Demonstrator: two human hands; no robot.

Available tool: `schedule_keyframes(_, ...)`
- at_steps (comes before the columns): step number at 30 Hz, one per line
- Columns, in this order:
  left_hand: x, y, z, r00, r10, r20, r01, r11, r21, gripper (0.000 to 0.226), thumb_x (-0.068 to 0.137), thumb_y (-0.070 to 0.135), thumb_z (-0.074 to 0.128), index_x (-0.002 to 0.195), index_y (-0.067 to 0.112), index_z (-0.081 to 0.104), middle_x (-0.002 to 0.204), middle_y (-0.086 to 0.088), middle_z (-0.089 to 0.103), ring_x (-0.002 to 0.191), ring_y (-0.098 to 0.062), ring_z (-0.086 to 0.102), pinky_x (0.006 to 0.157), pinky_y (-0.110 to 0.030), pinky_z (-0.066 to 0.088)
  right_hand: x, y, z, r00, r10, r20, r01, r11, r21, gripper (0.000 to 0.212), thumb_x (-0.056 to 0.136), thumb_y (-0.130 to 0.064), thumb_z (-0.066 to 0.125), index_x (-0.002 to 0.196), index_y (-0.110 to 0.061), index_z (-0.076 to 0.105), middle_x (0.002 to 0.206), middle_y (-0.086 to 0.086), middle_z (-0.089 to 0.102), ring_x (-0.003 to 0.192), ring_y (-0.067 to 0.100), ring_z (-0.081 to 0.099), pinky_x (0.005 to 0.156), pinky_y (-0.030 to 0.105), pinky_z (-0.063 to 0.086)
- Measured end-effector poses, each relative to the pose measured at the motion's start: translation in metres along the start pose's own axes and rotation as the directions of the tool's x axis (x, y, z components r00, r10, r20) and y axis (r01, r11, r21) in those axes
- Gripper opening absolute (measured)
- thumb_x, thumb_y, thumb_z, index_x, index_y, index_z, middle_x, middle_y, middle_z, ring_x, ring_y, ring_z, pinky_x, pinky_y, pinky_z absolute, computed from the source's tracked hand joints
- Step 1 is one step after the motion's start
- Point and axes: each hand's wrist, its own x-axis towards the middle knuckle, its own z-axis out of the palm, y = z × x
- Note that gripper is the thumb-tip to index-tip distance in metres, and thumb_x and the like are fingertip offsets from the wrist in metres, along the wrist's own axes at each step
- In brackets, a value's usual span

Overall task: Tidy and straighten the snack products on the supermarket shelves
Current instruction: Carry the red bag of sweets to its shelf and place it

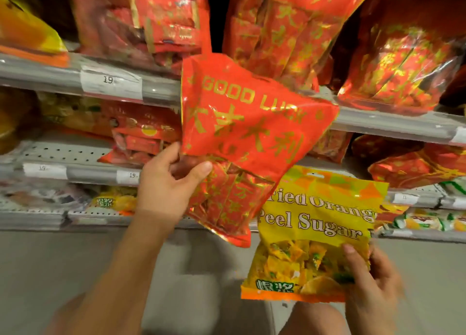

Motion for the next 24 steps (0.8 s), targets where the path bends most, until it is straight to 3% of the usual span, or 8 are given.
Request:
schedule_keyframes(4,-0.016,-0.013,-0.043,0.996,-0.012,-0.087,0.023,0.991,0.129,0.021,0.077,0.030,0.077,0.093,0.018,0.071,0.083,0.006,0.075,0.080,-0.013,0.072,0.079,-0.038,0.060,-0.017,-0.007,0.031,0.991,-0.036,0.132,0.049,0.994,-0.102,0.029,0.079,-0.019,0.068,0.063,-0.005,0.048,0.061,0.030,0.045,0.055,0.027,0.044,0.054,0.032,0.037)
schedule_keyframes(7,-0.029,-0.012,-0.081,0.975,0.011,-0.221,0.033,0.981,0.193,0.020,0.074,0.033,0.086,0.088,0.033,0.072,0.079,0.018,0.074,0.072,0.006,0.067,0.069,-0.012,0.053,-0.024,-0.007,0.055,0.974,0.016,0.227,0.016,0.990,-0.139,0.039,0.072,-0.026,0.070,0.054,-0.015,0.037,0.048,0.017,0.043,0.045,0.029,0.041,0.047,0.022,0.031)
schedule_keyframes(9,-0.036,-0.014,-0.105,0.953,0.011,-0.301,0.052,0.978,0.200,0.024,0.073,0.029,0.089,0.087,0.039,0.071,0.080,0.025,0.073,0.074,0.009,0.067,0.069,-0.007,0.050,-0.032,-0.005,0.074,0.948,0.019,0.317,0.033,0.987,-0.159,0.040,0.067,-0.031,0.072,0.049,-0.021,0.038,0.043,0.004,0.043,0.041,0.014,0.042,0.045,0.015,0.032)
schedule_keyframes(11,-0.041,-0.020,-0.128,0.929,0.022,-0.369,0.059,0.977,0.205,0.025,0.074,0.028,0.088,0.092,0.036,0.072,0.083,0.024,0.075,0.077,0.006,0.069,0.071,-0.014,0.054,-0.037,0.003,0.094,0.935,0.010,0.354,0.022,0.996,-0.088,0.041,0.067,-0.023,0.071,0.048,-0.018,0.035,0.043,0.009,0.041,0.040,0.012,0.040,0.043,0.014,0.032)
schedule_keyframes(13,-0.046,-0.028,-0.147,0.895,0.037,-0.444,0.062,0.976,0.207,0.023,0.077,0.031,0.083,0.098,0.029,0.073,0.086,0.013,0.076,0.079,-0.001,0.070,0.073,-0.028,0.059,-0.039,0.005,0.113,0.926,-0.022,0.377,0.027,1.000,-0.008,0.043,0.068,-0.017,0.072,0.051,-0.012,0.033,0.048,0.021,0.037,0.041,0.021,0.037,0.044,0.019,0.031)
schedule_keyframes(16,-0.059,-0.040,-0.169,0.830,0.060,-0.554,0.067,0.976,0.205,0.026,0.081,0.031,0.077,0.105,0.024,0.072,0.093,0.004,0.076,0.084,-0.008,0.070,0.080,-0.038,0.061,-0.028,0.003,0.143,0.879,-0.120,0.461,0.112,0.993,0.046,0.043,0.074,-0.015,0.071,0.055,-0.009,0.033,0.051,0.018,0.031,0.047,0.023,0.031,0.046,0.031,0.026)
schedule_keyframes(19,-0.073,-0.048,-0.188,0.766,0.055,-0.640,0.087,0.978,0.188,0.018,0.083,0.030,0.078,0.100,0.031,0.071,0.089,0.012,0.076,0.084,-0.012,0.071,0.077,-0.049,0.061,-0.013,-0.011,0.174,0.828,-0.203,0.523,0.200,0.978,0.063,0.043,0.080,-0.024,0.072,0.059,-0.015,0.036,0.055,0.016,0.031,0.054,0.027,0.027,0.051,0.043,0.023)
schedule_keyframes(24,-0.087,-0.061,-0.222,0.614,0.099,-0.783,0.109,0.972,0.209,0.024,0.084,0.035,0.078,0.104,0.021,0.073,0.096,-0.001,0.077,0.091,-0.025,0.074,0.083,-0.055,0.059,-0.010,-0.034,0.229,0.762,-0.320,0.562,0.287,0.946,0.150,0.041,0.084,-0.013,0.066,0.061,-0.015,0.033,0.055,-0.004,0.029,0.056,0.013,0.028,0.052,0.031,0.023)
